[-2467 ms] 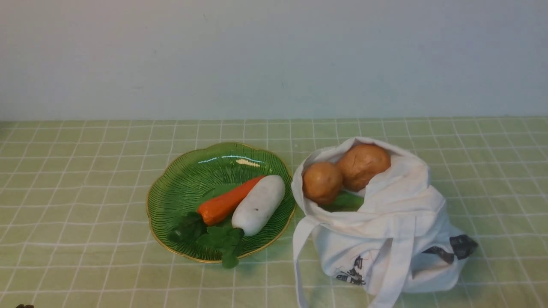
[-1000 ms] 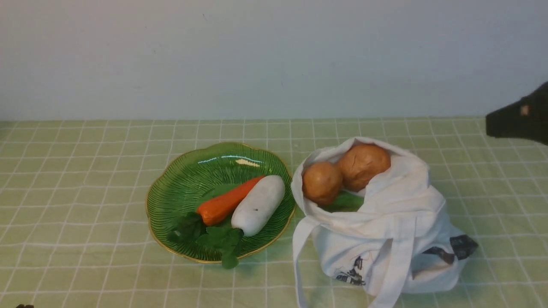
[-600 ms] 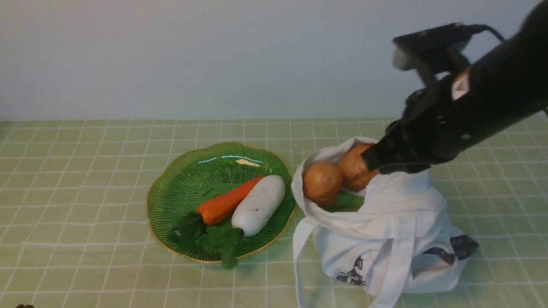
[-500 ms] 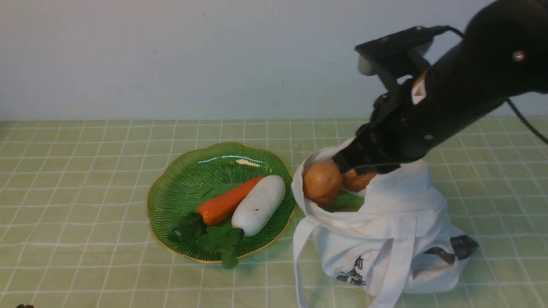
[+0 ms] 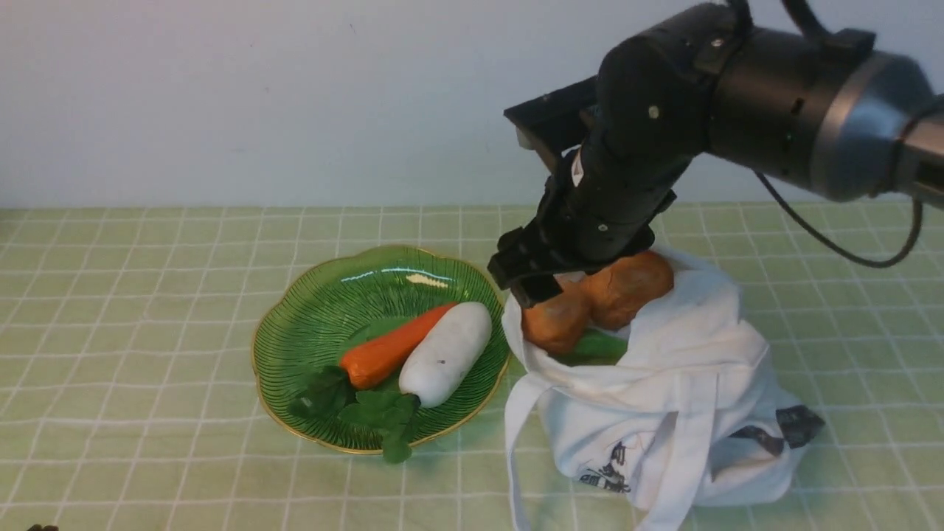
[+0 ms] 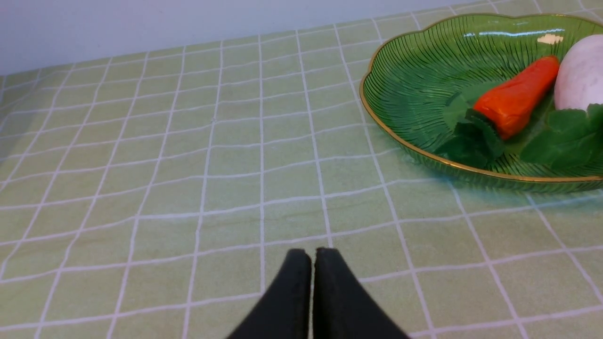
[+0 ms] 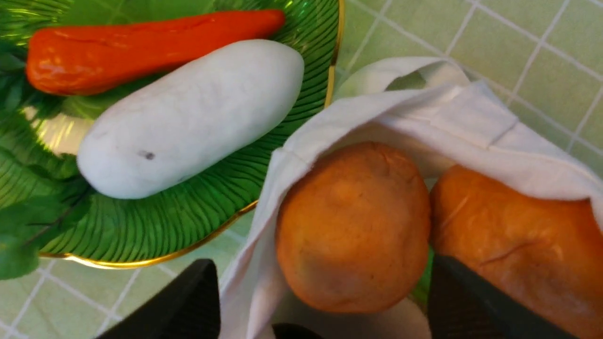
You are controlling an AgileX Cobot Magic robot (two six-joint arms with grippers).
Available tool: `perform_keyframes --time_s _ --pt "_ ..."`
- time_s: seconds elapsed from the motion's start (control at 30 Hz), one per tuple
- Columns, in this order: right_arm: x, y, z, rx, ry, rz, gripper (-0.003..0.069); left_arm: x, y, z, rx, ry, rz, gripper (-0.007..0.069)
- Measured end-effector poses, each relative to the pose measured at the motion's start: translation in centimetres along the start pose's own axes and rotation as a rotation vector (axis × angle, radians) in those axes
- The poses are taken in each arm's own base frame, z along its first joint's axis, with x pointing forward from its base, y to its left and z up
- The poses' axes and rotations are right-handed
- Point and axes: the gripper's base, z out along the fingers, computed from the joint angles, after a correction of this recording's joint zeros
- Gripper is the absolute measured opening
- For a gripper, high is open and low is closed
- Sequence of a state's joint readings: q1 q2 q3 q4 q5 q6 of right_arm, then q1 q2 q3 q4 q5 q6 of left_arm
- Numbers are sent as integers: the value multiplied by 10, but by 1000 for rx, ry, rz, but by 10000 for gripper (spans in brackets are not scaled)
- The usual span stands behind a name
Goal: Take vegetables from bag on green coffee tablecloth place on plate.
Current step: 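Reach into the bag and grasp the item inside with the right gripper, then take the potato out of the bag and place it in the dish with the right gripper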
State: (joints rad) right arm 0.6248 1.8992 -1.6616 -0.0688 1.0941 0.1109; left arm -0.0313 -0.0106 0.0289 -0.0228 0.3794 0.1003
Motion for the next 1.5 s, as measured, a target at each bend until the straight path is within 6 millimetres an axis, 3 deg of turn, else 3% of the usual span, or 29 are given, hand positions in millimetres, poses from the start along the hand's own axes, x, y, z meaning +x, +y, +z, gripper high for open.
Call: perform_keyframes --time_s 0.37,0.67,0.8,0.9,1.13,1.23,1.37,1.4,1.5 --pt "-2 -5 7 67 6 35 566 0 0 0 0 0 0 -5" --pt "1 0 31 32 59 58 566 0 0 0 0 0 0 -5" --pt "1 0 35 30 65 59 527 0 0 0 0 0 0 -5" --pt "1 0 36 31 65 58 402 0 0 0 0 0 0 -5" --pt "2 -1 35 43 70 51 402 0 0 0 0 0 0 -5" --pt "0 -2 22 49 68 52 402 0 0 0 0 0 0 -5" --pt "-5 -8 -23 71 23 66 402 0 0 0 0 0 0 -5" --pt "-5 -8 -26 72 19 66 402 0 0 0 0 0 0 -5" --pt "-8 -10 -65 59 -60 85 402 0 0 0 0 0 0 -5"
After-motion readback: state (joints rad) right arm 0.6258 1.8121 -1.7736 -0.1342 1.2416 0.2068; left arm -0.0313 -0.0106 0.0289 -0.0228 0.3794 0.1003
